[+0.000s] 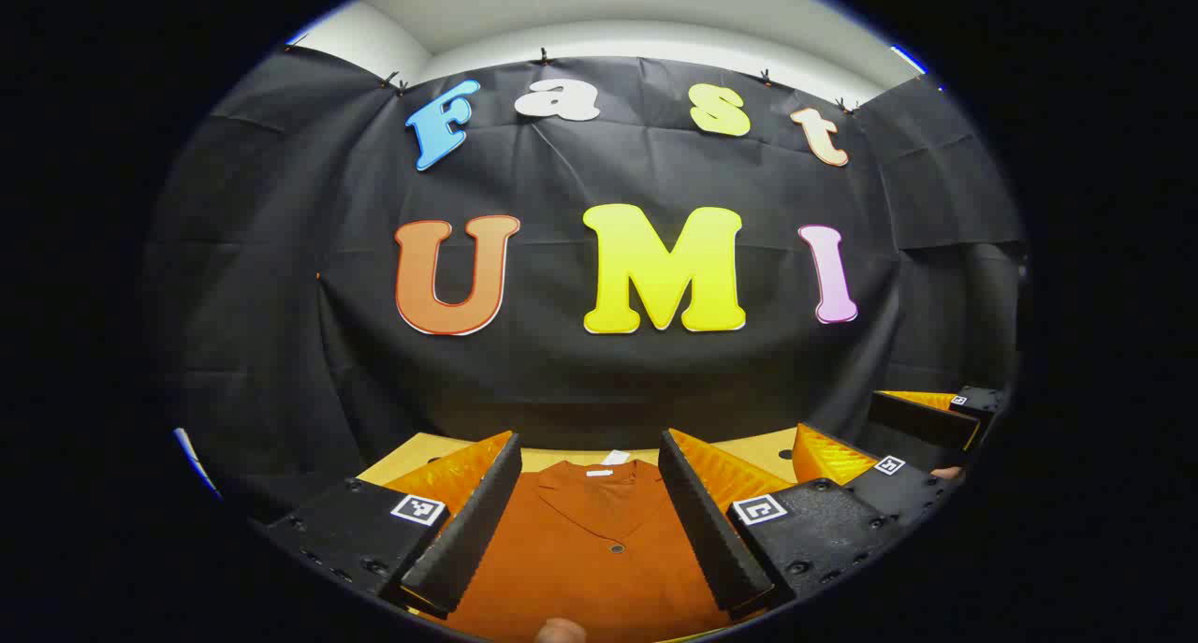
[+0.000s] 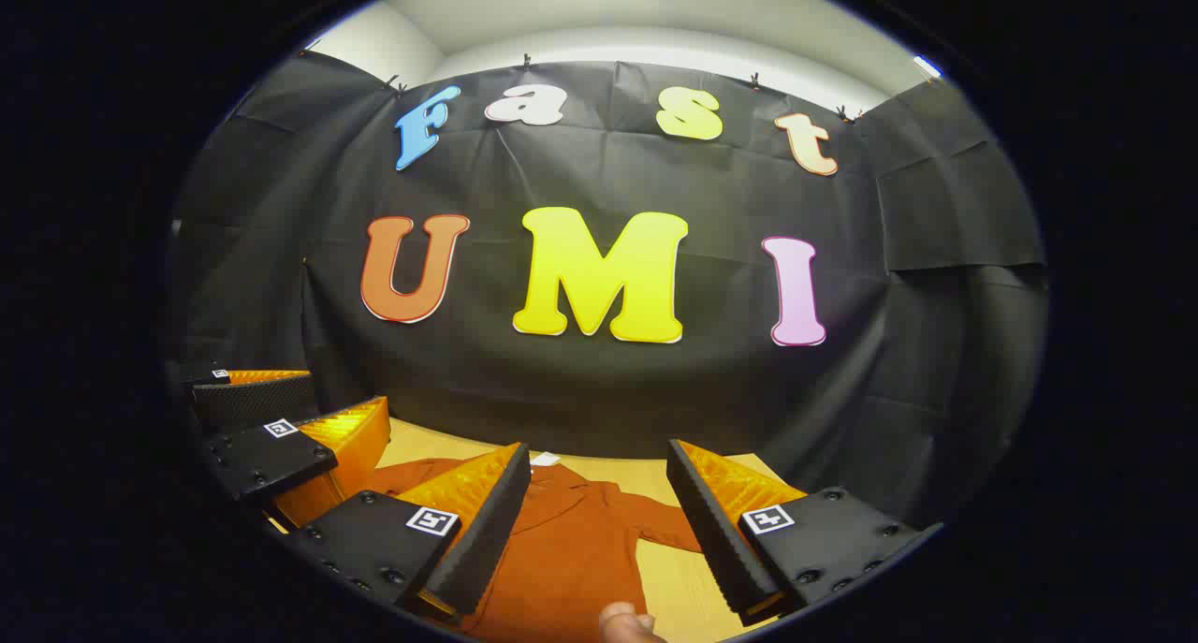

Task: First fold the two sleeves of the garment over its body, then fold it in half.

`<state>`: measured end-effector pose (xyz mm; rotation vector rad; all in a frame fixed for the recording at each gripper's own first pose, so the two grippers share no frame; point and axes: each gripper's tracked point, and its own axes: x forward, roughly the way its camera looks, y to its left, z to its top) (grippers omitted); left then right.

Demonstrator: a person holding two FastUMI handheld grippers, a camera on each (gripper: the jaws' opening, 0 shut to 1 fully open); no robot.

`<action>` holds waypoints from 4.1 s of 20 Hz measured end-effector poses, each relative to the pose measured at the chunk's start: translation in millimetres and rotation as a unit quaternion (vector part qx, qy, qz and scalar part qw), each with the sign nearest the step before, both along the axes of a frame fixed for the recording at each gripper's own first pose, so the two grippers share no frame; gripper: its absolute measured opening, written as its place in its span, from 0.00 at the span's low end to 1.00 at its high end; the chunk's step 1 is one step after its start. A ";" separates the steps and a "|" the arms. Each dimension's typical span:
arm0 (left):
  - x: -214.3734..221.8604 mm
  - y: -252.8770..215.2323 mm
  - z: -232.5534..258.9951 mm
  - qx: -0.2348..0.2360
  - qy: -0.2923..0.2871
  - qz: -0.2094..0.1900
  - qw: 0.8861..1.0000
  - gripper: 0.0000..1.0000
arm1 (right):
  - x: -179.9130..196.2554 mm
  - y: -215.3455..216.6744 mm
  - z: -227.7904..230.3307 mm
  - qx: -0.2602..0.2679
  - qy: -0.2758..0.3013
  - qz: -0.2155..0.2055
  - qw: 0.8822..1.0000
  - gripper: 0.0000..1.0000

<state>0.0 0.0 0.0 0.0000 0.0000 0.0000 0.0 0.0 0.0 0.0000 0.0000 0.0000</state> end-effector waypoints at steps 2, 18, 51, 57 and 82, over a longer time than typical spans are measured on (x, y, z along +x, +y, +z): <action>-2.3 6.8 3.2 0.002 -0.008 0.003 1.000 0.95 | -0.2 7.5 1.3 0.002 0.000 0.004 1.000 0.93; 1.2 14.3 -0.4 0.007 -0.009 0.008 1.000 0.95 | 2.1 13.3 0.7 -0.012 -0.002 0.007 1.000 0.93; 0.8 13.0 -41.8 -0.010 0.048 0.032 0.998 0.96 | 25.4 -112.3 -65.6 0.035 0.069 -0.105 0.991 0.94; -8.1 -19.5 -42.3 -0.092 0.049 0.005 0.995 0.98 | 57.5 -240.7 -115.1 0.024 0.106 -0.177 0.978 0.94; -65.5 -31.5 -151.7 -0.036 0.240 0.124 0.962 0.98 | 105.2 -404.3 -350.0 0.192 0.504 -0.194 0.819 0.95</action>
